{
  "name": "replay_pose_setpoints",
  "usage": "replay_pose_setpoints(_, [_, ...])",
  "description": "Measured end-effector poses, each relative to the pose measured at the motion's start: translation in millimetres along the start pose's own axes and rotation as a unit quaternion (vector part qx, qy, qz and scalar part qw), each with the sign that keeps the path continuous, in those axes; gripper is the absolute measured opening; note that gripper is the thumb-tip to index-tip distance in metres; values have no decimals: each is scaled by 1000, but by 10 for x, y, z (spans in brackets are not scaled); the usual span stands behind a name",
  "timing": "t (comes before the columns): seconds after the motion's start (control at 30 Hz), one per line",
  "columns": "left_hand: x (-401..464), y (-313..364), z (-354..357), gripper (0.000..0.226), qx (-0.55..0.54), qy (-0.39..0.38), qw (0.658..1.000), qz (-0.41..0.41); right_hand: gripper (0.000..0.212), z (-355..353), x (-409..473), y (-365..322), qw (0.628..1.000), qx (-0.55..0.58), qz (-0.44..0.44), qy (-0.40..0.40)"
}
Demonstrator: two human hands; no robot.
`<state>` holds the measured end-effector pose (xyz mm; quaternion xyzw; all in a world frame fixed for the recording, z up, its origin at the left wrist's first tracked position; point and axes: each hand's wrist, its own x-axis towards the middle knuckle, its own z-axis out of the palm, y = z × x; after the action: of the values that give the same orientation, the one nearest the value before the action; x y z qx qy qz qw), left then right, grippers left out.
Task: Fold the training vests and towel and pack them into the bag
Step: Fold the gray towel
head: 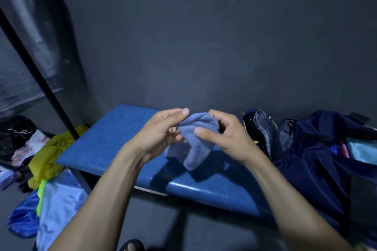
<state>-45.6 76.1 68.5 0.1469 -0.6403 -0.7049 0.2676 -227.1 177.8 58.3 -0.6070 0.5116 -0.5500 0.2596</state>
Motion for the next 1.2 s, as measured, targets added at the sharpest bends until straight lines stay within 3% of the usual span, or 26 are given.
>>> replay_pose_setpoints(0.1, [-83,-19,1,45,33,-83,996,16,29,54,-41,-63,993,101,50,42])
replay_pose_setpoints(0.17, [-72,-32,28,38,78,-41,995,40,30,39,-77,-73,985,146,76,43])
replay_pose_setpoints(0.33, [-17,75,31,5,-26,75,993,83,51,-163,-164,-225,947,299,95,-67])
replay_pose_setpoints(0.43, [9,103,-26,16,-22,155,980,123,68,-300,-178,-222,931,329,105,-113])
replay_pose_setpoints(0.5, [8,113,-122,12,-16,213,964,157,69,-350,-196,-241,933,325,108,-113])
replay_pose_setpoints(0.57, [-10,129,-253,14,-4,282,942,180,56,-408,-204,-227,939,307,112,-107])
replay_pose_setpoints(0.63, [-35,151,-376,20,-17,346,920,183,61,-454,-205,-163,950,249,148,-115])
replay_pose_setpoints(0.67, [-45,160,-419,24,-32,367,913,177,63,-480,-201,-101,959,192,170,-122])
replay_pose_setpoints(0.73, [-52,162,-453,27,-35,387,905,171,47,-482,-176,-9,973,2,192,-124])
replay_pose_setpoints(0.8, [-39,132,-478,25,8,399,900,176,44,-468,-145,76,952,-213,189,-112])
replay_pose_setpoints(0.87, [-21,76,-524,22,38,416,892,171,50,-465,-131,150,937,-285,188,-81])
replay_pose_setpoints(0.9, [-13,43,-558,20,45,428,888,163,54,-467,-137,166,945,-260,187,-74])
replay_pose_setpoints(0.97, [4,-19,-645,16,65,448,881,138,64,-456,-156,154,972,-104,196,-83])
replay_pose_setpoints(1.07, [-16,-60,-769,21,88,499,850,140,58,-449,-144,66,973,92,208,-47])
replay_pose_setpoints(1.13, [-50,-51,-834,24,108,531,821,179,57,-475,-120,70,974,112,194,-31])
replay_pose_setpoints(1.2, [-82,-29,-906,24,122,555,796,210,41,-466,-131,64,984,39,162,-67])
